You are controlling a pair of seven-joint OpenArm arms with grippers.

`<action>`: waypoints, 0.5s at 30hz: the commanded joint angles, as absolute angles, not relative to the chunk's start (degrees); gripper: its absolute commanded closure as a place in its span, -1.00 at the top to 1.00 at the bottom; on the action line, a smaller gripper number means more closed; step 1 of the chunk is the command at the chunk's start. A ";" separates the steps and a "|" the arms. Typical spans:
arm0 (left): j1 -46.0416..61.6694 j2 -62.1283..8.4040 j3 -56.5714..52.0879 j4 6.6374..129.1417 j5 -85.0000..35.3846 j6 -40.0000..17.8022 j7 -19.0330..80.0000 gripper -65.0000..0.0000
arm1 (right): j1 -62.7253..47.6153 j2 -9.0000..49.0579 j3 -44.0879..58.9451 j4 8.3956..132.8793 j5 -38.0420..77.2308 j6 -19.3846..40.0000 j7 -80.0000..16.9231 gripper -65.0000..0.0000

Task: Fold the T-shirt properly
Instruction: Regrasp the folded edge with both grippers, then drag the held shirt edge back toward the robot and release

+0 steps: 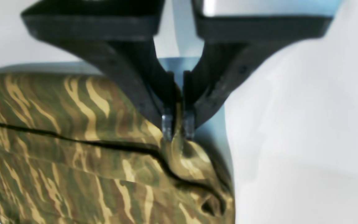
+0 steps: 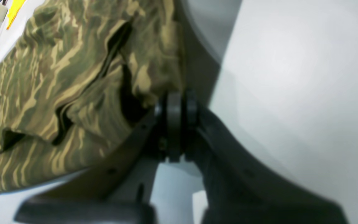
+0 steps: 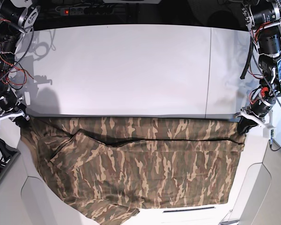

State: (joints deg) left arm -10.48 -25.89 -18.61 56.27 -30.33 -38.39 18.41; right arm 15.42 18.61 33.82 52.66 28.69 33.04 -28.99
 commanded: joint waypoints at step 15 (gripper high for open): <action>-0.08 -27.64 -26.39 72.38 -39.94 -40.00 28.12 -1.00 | 9.15 20.14 34.06 59.55 36.29 33.87 -35.77 -1.00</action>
